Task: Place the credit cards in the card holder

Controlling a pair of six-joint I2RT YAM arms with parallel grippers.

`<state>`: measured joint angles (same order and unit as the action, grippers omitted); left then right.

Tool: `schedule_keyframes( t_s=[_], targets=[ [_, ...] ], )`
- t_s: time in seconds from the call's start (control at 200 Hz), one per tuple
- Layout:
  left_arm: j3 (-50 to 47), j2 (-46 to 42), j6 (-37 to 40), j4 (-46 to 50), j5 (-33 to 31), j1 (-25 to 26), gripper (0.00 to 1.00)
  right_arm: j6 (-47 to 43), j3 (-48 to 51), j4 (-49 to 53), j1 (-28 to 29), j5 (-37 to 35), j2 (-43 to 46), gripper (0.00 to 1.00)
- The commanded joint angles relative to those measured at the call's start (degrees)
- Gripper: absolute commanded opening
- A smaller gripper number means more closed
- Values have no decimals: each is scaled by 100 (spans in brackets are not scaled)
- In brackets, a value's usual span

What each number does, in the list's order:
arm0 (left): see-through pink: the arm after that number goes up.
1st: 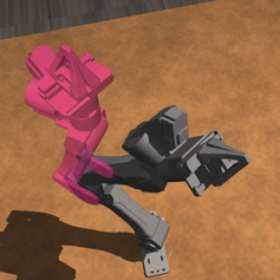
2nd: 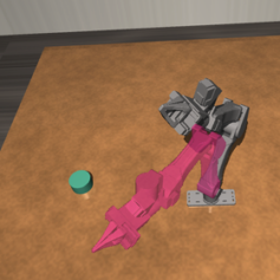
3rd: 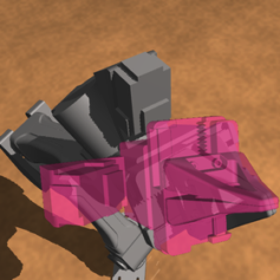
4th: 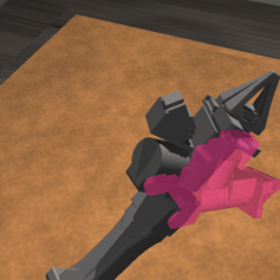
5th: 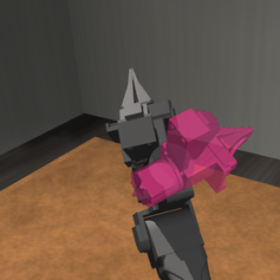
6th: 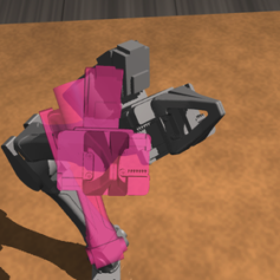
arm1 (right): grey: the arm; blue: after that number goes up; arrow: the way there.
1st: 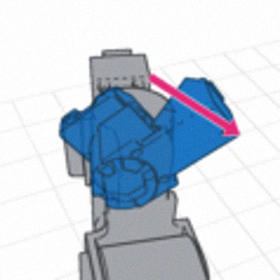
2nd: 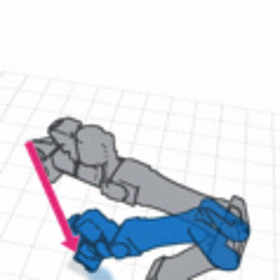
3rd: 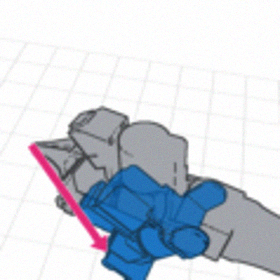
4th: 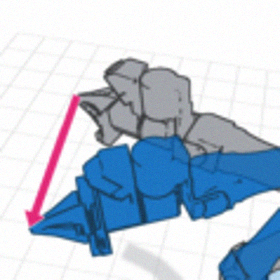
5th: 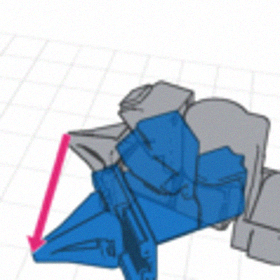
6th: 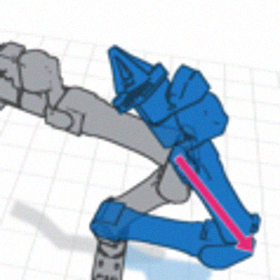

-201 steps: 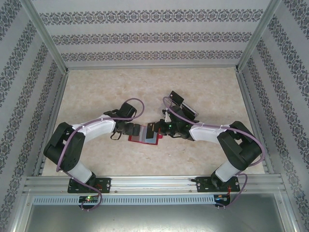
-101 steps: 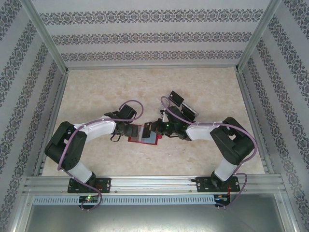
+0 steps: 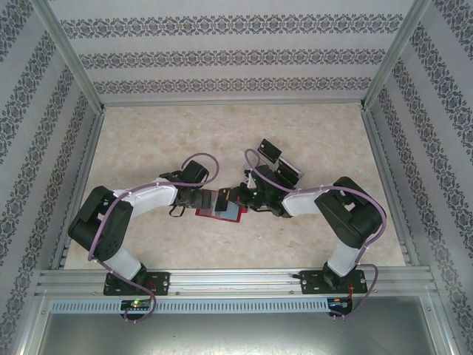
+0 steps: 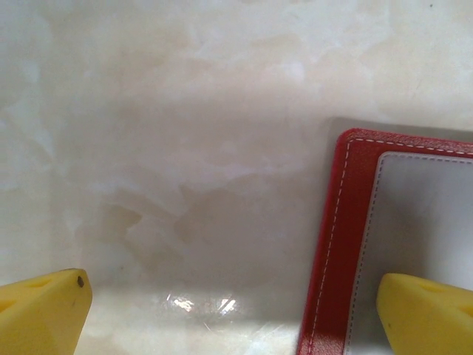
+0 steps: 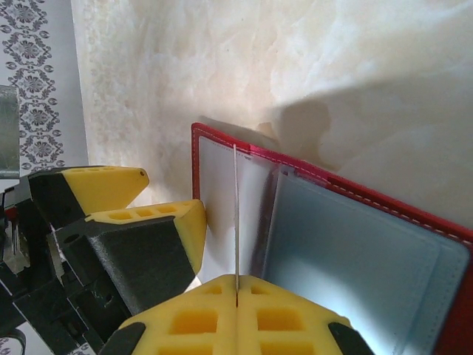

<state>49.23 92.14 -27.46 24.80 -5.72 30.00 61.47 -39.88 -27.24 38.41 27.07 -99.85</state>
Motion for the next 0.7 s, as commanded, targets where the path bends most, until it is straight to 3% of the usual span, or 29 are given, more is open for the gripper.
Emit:
schedule_keyframes(
  t_s=[0.0, 0.695],
  targets=[
    [-182, 4, -77, 358, -316, 38, 100, 83, 168, -266, 47, -9, -41, 0],
    [-243, 74, -136, 316, -230, 37, 100, 678, 397, -1349, 72, 205, -522, 0]
  ],
)
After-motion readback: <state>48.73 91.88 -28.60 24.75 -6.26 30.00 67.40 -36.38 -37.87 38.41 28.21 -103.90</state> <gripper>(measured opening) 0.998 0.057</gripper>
